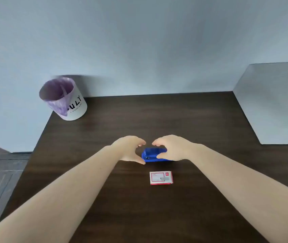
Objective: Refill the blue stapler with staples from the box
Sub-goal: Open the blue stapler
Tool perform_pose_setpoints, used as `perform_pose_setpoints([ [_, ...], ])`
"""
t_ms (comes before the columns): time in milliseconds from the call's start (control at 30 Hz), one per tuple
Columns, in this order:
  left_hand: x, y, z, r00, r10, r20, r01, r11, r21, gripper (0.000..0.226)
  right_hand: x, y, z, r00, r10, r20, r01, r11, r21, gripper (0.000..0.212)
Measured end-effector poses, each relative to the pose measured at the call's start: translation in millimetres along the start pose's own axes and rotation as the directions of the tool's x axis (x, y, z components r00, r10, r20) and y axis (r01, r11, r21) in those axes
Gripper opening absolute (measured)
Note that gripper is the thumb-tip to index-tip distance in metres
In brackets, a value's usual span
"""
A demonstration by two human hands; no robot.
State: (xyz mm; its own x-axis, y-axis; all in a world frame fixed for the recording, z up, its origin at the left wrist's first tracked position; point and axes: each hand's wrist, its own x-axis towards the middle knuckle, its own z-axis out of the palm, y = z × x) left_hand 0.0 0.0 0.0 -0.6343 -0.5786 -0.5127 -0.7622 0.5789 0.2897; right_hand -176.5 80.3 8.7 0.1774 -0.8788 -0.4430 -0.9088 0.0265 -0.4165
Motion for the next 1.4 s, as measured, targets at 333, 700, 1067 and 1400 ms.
perform_pose_setpoints([
  [333,38,-19,62,0.961,0.048,-0.273,-0.054,0.998,-0.016,0.055,38,9,52,0.971,-0.097,-0.219,0.111,0.992,0.055,0.046],
  [700,47,-35,102,0.759,0.178,-0.626,-0.242,0.970,-0.018,0.052,46,19,80,0.795,-0.228,-0.562,0.250,0.967,-0.039,0.026],
  [1067,27,-23,117,0.677,0.075,-0.732,-0.222,0.969,-0.106,0.020,14,9,78,0.608,-0.065,-0.791,0.428,0.866,0.258,0.026],
  [1400,17,-21,129,0.681,0.001,-0.732,-0.147,0.980,-0.135,0.030,-34,61,87,0.631,0.227,-0.742,0.619,0.430,0.657,0.027],
])
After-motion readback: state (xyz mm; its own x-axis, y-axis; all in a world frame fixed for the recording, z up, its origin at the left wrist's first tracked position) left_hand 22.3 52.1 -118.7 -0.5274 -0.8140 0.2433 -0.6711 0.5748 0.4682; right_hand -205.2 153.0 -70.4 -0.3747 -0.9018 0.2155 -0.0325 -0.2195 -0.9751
